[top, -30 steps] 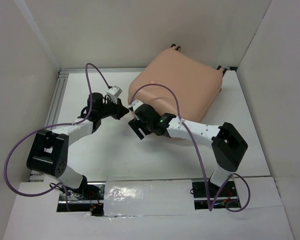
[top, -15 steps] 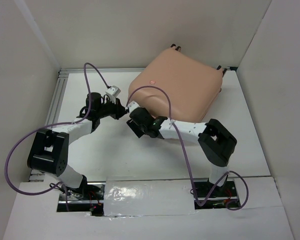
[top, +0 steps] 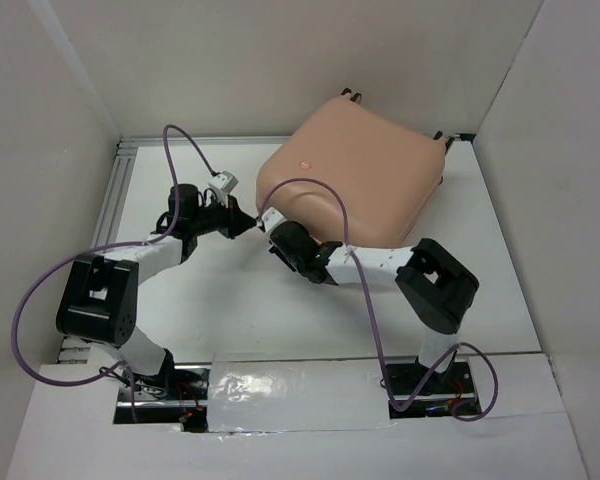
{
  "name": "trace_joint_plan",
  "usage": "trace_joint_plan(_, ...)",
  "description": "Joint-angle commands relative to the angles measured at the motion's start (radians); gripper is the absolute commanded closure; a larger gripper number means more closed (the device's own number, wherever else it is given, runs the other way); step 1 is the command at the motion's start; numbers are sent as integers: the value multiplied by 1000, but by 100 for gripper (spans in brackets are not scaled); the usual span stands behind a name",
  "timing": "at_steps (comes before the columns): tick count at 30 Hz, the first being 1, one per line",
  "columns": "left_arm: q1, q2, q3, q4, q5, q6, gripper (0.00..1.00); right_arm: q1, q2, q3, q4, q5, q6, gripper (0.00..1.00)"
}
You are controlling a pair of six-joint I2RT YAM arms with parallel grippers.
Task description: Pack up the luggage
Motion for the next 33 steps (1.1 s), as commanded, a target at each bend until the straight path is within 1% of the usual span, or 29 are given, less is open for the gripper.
trace_joint_plan(1,52,22,42,45,-28,16,100,-7,-109,-138,39,-54,40,100)
trace_joint_plan(2,66,31,42,45,-16,28,100,-7,-138,-200,65,-74,30,100)
trace_joint_plan(3,79,31,42,56,-16,42,100,-7,-195,-228,76,-85,30,100)
trace_joint_plan(5,90,40,42,56,-7,70,100,-18,-246,-290,87,-106,21,100)
trace_joint_plan(7,101,51,42,56,25,94,100,-27,-310,-316,76,-143,9,100)
trace_joint_plan(11,122,51,33,82,134,143,100,-39,-402,-374,33,-143,-11,100)
trace_joint_plan(15,132,72,33,91,125,154,100,-76,-497,-428,-11,-132,-11,100)
trace_joint_plan(20,132,123,112,53,116,191,100,-117,-643,-488,-83,-102,-11,100)
trace_joint_plan(22,141,146,140,53,128,191,100,-130,-723,-523,-83,-102,-11,100)
trace_joint_plan(23,141,161,177,53,137,191,100,-130,-743,-535,-71,-71,-11,100)
trace_joint_plan(27,141,255,278,73,151,128,100,-152,-755,-536,-80,-20,21,100)
trace_joint_plan(29,132,318,315,91,124,99,100,-153,-745,-522,-90,-39,30,100)
trace_joint_plan(30,132,339,347,91,87,82,100,-153,-745,-522,-105,-49,30,100)
trace_joint_plan(31,119,376,379,91,60,34,100,-153,-735,-522,-105,-60,30,100)
trace_joint_plan(32,119,376,379,91,59,33,100,-153,-735,-522,-105,-60,30,100)
trace_joint_plan(33,107,408,404,102,49,13,100,-153,-735,-522,-105,-51,30,100)
